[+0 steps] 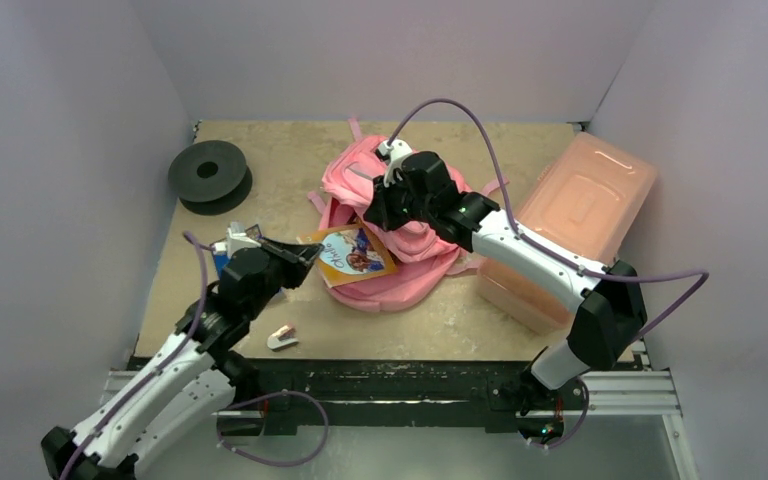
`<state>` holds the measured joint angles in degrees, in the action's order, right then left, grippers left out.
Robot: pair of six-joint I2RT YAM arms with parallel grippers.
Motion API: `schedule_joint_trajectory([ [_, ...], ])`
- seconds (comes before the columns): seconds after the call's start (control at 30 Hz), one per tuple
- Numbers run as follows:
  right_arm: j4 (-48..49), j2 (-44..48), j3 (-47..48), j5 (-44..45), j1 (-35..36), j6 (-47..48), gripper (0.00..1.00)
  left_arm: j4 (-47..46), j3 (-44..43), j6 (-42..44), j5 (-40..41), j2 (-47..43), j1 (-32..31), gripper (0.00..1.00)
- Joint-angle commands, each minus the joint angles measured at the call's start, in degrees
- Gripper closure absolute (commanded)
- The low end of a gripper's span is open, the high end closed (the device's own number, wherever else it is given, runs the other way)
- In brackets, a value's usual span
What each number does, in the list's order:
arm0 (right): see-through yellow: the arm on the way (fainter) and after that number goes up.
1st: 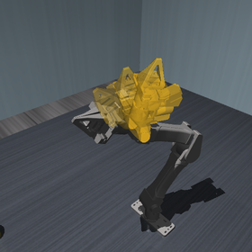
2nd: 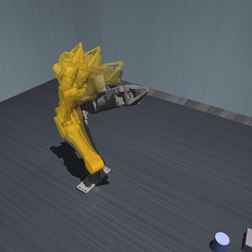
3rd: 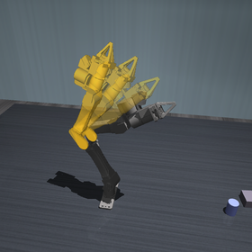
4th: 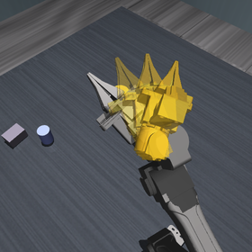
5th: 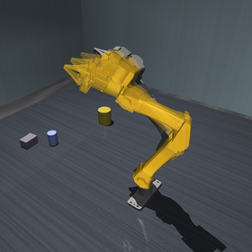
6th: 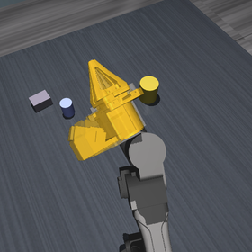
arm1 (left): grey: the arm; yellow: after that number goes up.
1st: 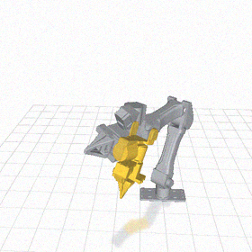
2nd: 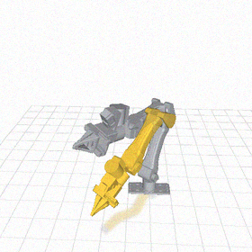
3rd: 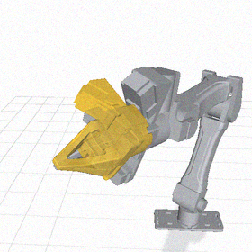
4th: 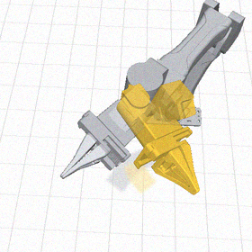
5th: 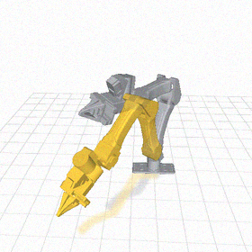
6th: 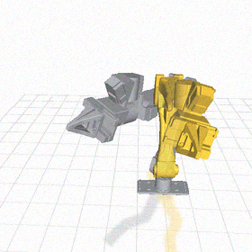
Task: Pack the student bag
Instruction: Place the book in the student bag.
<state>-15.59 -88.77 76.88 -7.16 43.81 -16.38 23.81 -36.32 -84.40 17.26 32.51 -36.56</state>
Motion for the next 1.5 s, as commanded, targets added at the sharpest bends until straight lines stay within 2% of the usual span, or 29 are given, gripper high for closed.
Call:
schedule_joint_trajectory([
  [0.0,8.55,4.49,3.07,-4.25,0.1,-3.74,1.0,-28.56,8.75,-9.44,-13.07,8.11,5.26,1.0],
  [0.07,8.61,4.9,2.64,-4.36,0.11,-3.75,1.0,-33.61,9.85,-10.6,-12.48,13.95,6.39,1.0],
  [0.23,9.26,5.16,1.59,-4.69,-0.01,-3.83,1.0,-46.18,8.87,-9.02,-4.03,30.57,6.57,1.0],
  [0.37,9.13,4.77,2.06,-4.53,-0.01,-3.83,1.0,-52.45,1.89,-14.78,-4.27,46.57,6.41,1.0],
  [0.47,8.23,4.7,2.81,-3.71,0.04,-3.37,1.0,-52.78,-4.26,-16.35,-3.03,53.43,6.39,1.0],
  [0.57,7.68,4.76,2.84,-2.42,-0.03,-2.87,1.0,-42.32,-11.45,-10.19,-3.69,54.78,6.09,1.0],
  [0.7,6.64,4.75,2.64,-0.19,-0.11,-1.64,1.0,-26.93,-15.3,-6.15,-5.35,51.11,4.64,0.68],
  [0.8,6.71,4.59,2.27,0.78,-0.2,-1.1,1.0,-16.81,-14.74,-5.15,-8.86,47.01,4.24,0.48],
  [0.83,6.71,4.44,2.23,0.9,-0.21,-0.84,1.0,-12.94,-15.02,-4.25,-10.3,45.96,4.22,0.46],
  [0.9,6.79,4.27,1.93,1.11,-0.36,-0.45,1.0,-6.81,-14.4,-3.11,-12.51,43.49,4.26,0.42],
  [1.0,6.14,3.88,1.72,1.66,-0.55,0.09,1.0,-3.19,-11.0,0.78,-13.75,37.54,4.44,0.41],
  [1.23,2.69,3.34,-0.13,6.87,-0.44,3.74,1.0,7.46,-6.81,16.21,-11.63,16.25,4.77,0.41],
  [1.37,2.22,0.87,-3.35,3.11,0.6,2.92,0.71,18.22,-9.8,27.42,-9.81,2.96,4.74,0.4],
  [1.47,3.04,-1.94,-4.8,5.22,6.04,2.25,0.55,27.97,-12.86,31.87,-5.28,-4.37,4.74,0.4],
])
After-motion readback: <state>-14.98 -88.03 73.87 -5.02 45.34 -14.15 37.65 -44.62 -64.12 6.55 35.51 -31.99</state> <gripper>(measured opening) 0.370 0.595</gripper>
